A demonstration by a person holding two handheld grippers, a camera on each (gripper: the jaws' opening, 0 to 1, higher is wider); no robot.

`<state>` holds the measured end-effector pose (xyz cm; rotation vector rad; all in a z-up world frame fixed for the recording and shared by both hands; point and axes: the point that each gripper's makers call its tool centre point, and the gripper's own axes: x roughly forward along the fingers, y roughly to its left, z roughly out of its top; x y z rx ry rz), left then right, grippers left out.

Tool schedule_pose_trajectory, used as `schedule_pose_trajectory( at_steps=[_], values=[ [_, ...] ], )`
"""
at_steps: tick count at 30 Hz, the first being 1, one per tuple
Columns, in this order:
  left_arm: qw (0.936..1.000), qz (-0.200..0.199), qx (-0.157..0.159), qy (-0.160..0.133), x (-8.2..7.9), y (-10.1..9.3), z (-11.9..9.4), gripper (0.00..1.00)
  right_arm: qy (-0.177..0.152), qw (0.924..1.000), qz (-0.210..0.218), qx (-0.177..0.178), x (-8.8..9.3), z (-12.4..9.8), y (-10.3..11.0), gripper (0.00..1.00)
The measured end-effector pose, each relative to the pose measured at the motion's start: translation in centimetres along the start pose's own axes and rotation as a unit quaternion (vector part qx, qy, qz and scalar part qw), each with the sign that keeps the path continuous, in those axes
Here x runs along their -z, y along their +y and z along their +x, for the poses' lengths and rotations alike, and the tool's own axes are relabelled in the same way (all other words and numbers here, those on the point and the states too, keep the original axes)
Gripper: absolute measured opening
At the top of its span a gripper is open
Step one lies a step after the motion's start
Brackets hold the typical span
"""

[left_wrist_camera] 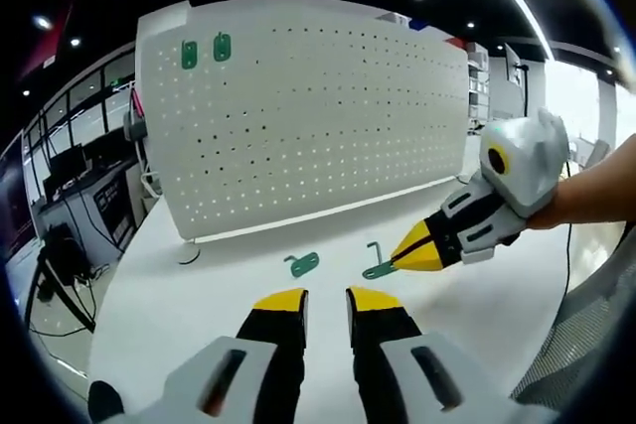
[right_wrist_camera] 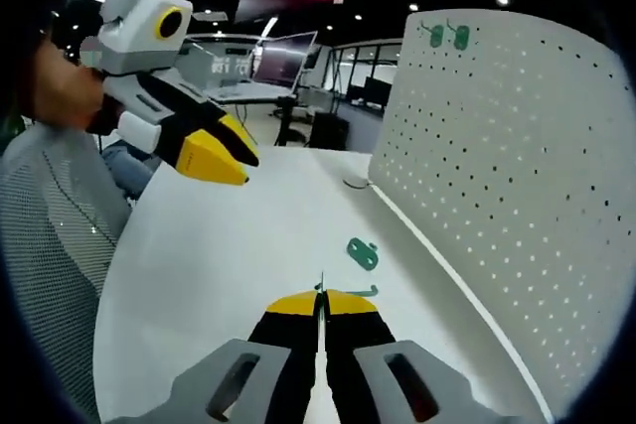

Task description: Insert the hook assembly into the mounting plate slot until the hook locks in place.

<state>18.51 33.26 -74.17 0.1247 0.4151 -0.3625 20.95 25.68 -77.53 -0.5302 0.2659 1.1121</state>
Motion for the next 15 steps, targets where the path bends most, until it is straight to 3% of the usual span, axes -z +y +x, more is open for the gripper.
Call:
schedule_pose_trajectory(
  at_steps=[5, 15],
  values=[
    [1.0000, 0.001, 0.001, -0.008, -0.8, 0.2, -0.2, 0.16, -0.005, 0.9988, -0.049, 0.003, -1.7, -0.9, 0.4, 0.00],
    [0.9995, 0.011, 0.007, -0.030, -3.4, 0.2, -0.7, 0.16, -0.011, 0.9882, -0.151, 0.023, -4.5, -1.9, 1.4, 0.00]
  ],
)
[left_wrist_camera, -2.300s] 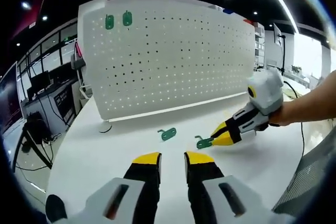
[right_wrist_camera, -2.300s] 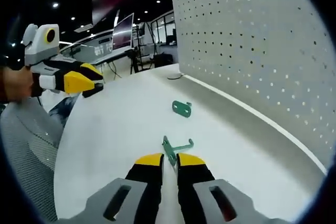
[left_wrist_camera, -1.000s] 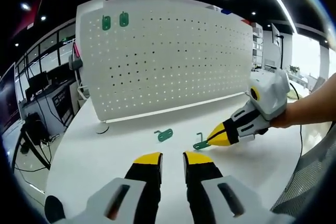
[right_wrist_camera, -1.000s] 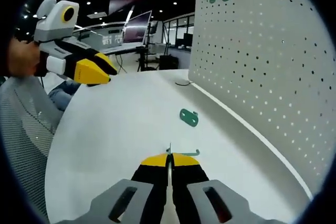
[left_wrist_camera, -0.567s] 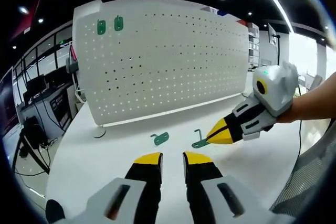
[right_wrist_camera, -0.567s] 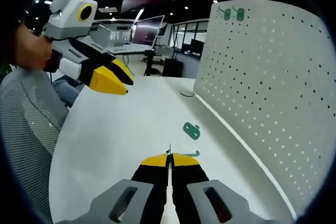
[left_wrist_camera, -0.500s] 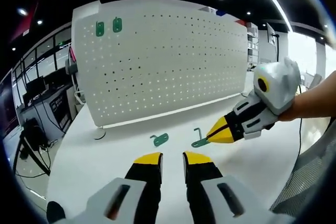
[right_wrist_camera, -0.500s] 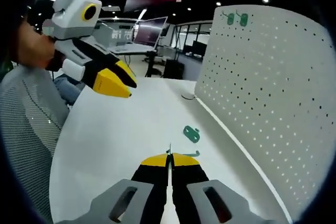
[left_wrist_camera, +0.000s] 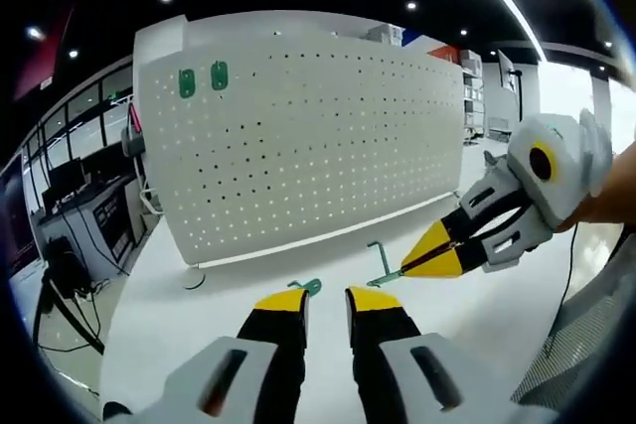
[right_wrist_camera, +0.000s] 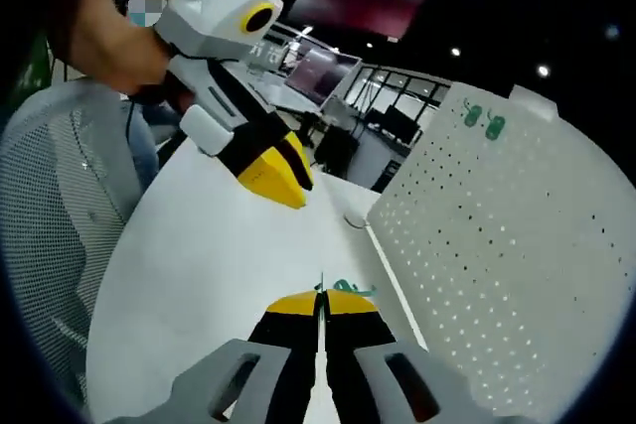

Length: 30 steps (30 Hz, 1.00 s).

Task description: Insert the hook assembly into the mounting plate slot until the hook locks in place.

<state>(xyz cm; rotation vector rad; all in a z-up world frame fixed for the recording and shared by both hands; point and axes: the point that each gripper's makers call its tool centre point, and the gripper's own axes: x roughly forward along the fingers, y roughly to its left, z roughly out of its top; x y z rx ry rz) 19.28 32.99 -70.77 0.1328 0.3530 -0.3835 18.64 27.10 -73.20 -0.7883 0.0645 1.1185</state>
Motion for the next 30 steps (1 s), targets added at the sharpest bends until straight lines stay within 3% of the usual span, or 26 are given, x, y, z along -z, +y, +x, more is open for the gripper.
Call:
schedule_pose_trajectory(
  at_steps=[8, 30],
  values=[
    [0.9998, 0.007, 0.014, -0.008, -1.4, -0.9, 0.0, 0.13, 0.008, 0.9951, -0.098, 0.009, -1.6, -0.3, 1.0, 0.00],
    [0.9989, 0.011, 0.043, 0.014, -1.4, -3.1, 0.1, 0.10, -0.006, 0.9838, -0.179, 0.012, -4.6, -0.4, 3.0, 0.00]
  ],
)
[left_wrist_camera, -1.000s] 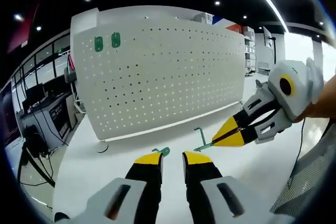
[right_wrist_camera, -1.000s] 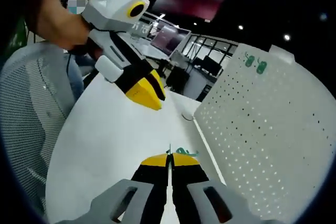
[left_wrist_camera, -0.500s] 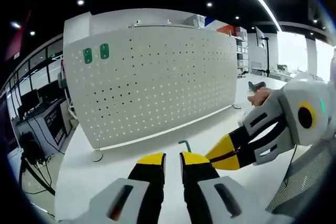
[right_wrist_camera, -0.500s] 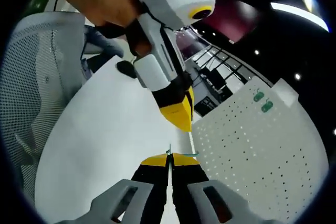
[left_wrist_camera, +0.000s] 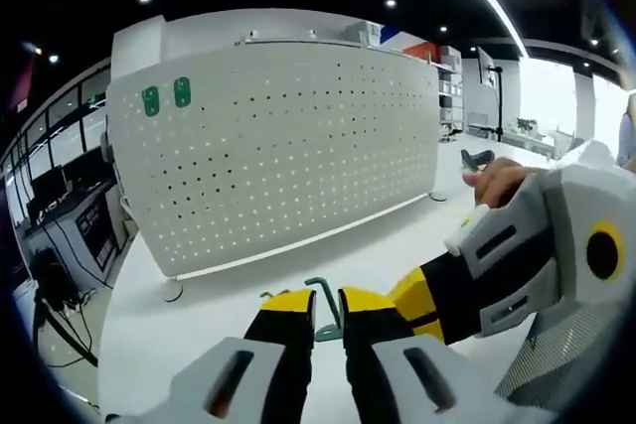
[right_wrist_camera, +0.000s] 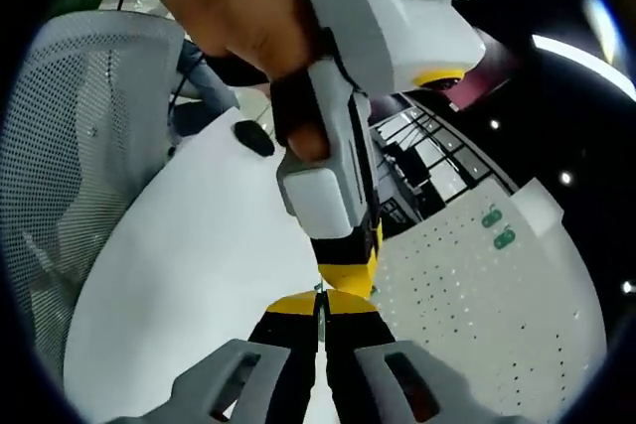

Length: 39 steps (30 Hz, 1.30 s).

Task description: Insert the hook assembly into the mounting plate slot until the hook locks in place.

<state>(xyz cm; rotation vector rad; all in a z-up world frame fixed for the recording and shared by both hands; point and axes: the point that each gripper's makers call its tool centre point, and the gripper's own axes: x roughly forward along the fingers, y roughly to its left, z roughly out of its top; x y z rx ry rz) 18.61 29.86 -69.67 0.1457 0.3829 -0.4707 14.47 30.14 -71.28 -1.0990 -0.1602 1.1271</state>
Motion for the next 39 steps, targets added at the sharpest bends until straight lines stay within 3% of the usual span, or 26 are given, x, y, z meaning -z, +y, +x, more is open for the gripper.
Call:
schedule_pose_trajectory(
  at_steps=[25, 39],
  values=[
    [0.9991, -0.039, -0.009, 0.011, -0.07, 0.10, 0.04, 0.03, 0.003, 0.9985, -0.054, 0.011, -0.63, 0.22, 0.15, 0.00],
    [0.9989, -0.045, -0.007, 0.009, -0.08, 0.20, -0.18, 0.02, -0.001, 0.9996, -0.026, 0.010, -0.80, 0.27, 0.22, 0.04]
  ],
)
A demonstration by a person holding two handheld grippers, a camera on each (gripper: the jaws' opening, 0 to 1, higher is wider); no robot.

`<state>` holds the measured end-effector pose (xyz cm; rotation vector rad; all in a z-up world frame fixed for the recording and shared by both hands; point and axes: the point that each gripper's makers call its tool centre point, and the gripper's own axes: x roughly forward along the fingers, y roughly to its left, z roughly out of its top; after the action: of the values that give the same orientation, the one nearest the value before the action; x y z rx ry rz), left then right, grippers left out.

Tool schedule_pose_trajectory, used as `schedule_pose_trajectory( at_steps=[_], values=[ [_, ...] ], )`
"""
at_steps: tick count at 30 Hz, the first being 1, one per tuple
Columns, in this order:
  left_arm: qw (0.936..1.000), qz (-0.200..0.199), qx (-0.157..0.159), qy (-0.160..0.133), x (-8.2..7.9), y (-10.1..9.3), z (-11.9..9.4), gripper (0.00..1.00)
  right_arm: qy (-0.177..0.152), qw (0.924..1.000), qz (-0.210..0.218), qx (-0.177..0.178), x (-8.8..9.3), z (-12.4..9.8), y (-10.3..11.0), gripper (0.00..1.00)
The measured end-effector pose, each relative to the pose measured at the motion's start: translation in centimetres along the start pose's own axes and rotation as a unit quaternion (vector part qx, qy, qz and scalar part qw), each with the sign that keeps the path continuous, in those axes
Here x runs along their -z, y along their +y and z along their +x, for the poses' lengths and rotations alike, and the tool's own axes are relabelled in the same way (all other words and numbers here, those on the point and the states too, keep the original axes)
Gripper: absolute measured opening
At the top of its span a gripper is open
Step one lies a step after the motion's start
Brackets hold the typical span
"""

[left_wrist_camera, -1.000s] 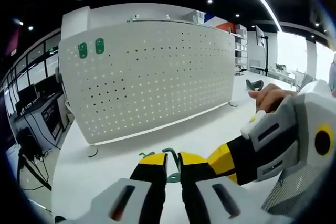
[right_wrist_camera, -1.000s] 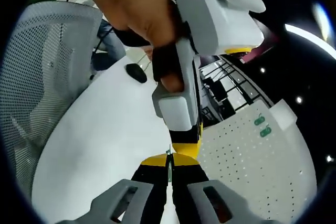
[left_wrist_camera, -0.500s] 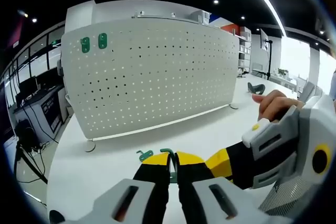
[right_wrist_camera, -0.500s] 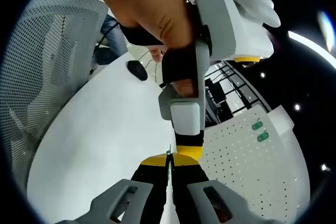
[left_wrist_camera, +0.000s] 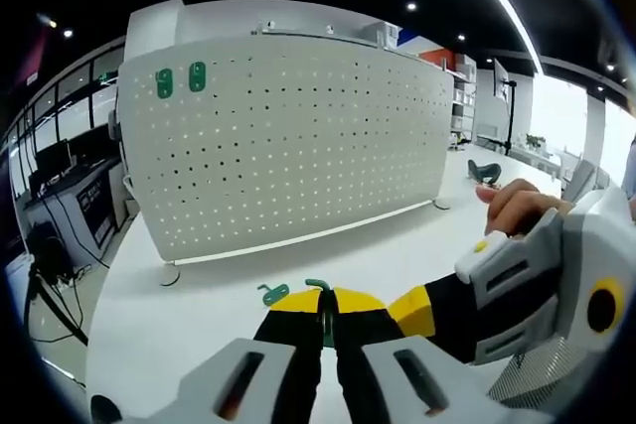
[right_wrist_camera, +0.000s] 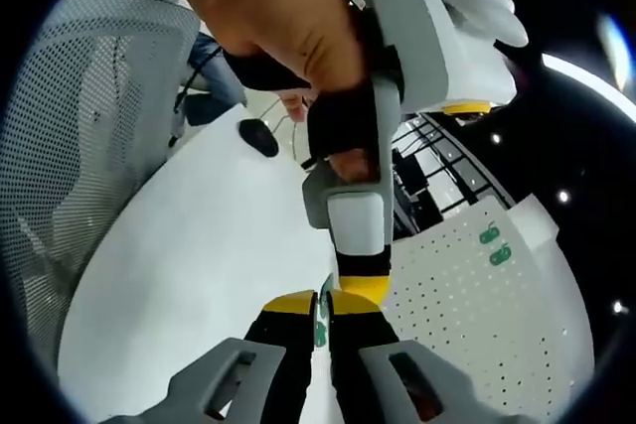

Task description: Insert the hook assembly into the mounting plate slot until the hook locks in place.

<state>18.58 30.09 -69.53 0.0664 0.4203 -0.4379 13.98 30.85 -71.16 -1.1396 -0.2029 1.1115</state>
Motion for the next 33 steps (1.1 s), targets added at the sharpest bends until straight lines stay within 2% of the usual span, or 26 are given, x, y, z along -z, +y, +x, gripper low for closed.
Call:
schedule_pose_trajectory(
  at_steps=[8, 13, 16, 21, 23, 24, 25, 28, 29, 30, 31, 32, 33],
  values=[
    [1.0000, 0.001, -0.004, -0.001, 0.0, 0.7, -0.3, 0.02, -0.006, 0.9982, 0.060, 0.004, 0.3, -0.5, -0.4, 0.06],
    [1.0000, 0.000, -0.005, -0.003, 0.0, 1.1, -0.6, 0.02, -0.015, 0.9913, 0.131, 0.006, 0.6, -1.0, -0.9, 0.07],
    [1.0000, 0.000, -0.004, -0.005, 0.1, 1.2, -0.7, 0.02, -0.020, 0.9833, 0.181, 0.003, 0.9, -1.1, -1.1, 0.07],
    [1.0000, 0.002, -0.001, -0.009, -0.1, 1.1, -0.9, 0.02, -0.035, 0.9640, 0.264, -0.009, 1.0, -1.3, -1.4, 0.08],
    [0.9999, 0.003, 0.002, -0.013, -0.3, 1.0, -1.0, 0.02, -0.045, 0.9482, 0.314, -0.023, 0.8, -1.4, -1.3, 0.08],
    [0.9999, 0.004, 0.003, -0.014, -0.3, 0.9, -1.0, 0.02, -0.051, 0.9367, 0.345, -0.028, 0.8, -1.4, -1.4, 0.08],
    [0.9998, 0.004, 0.005, -0.017, -0.5, 0.9, -1.1, 0.02, -0.054, 0.9299, 0.362, -0.034, 0.9, -1.5, -1.4, 0.08],
    [0.9998, 0.006, 0.006, -0.020, -0.6, 0.9, -1.2, 0.02, -0.066, 0.8968, 0.435, -0.048, 0.9, -1.6, -1.6, 0.07],
    [0.9997, 0.005, 0.006, -0.021, -0.7, 0.9, -1.2, 0.02, -0.067, 0.8796, 0.468, -0.054, 1.0, -1.7, -1.7, 0.07],
    [0.9997, 0.005, 0.006, -0.022, -0.7, 0.9, -1.3, 0.02, -0.072, 0.8687, 0.487, -0.055, 1.1, -1.7, -1.9, 0.07],
    [0.9997, 0.006, 0.007, -0.024, -0.8, 0.9, -1.4, 0.02, -0.071, 0.8544, 0.511, -0.062, 1.2, -1.7, -1.9, 0.07],
    [0.9996, 0.006, 0.009, -0.026, -0.9, 0.8, -1.5, 0.02, -0.071, 0.8468, 0.523, -0.067, 1.3, -1.7, -1.8, 0.07],
    [0.9995, 0.008, 0.011, -0.029, -1.0, 0.7, -1.5, 0.02, -0.071, 0.8355, 0.540, -0.071, 1.3, -1.7, -1.9, 0.07]
  ],
)
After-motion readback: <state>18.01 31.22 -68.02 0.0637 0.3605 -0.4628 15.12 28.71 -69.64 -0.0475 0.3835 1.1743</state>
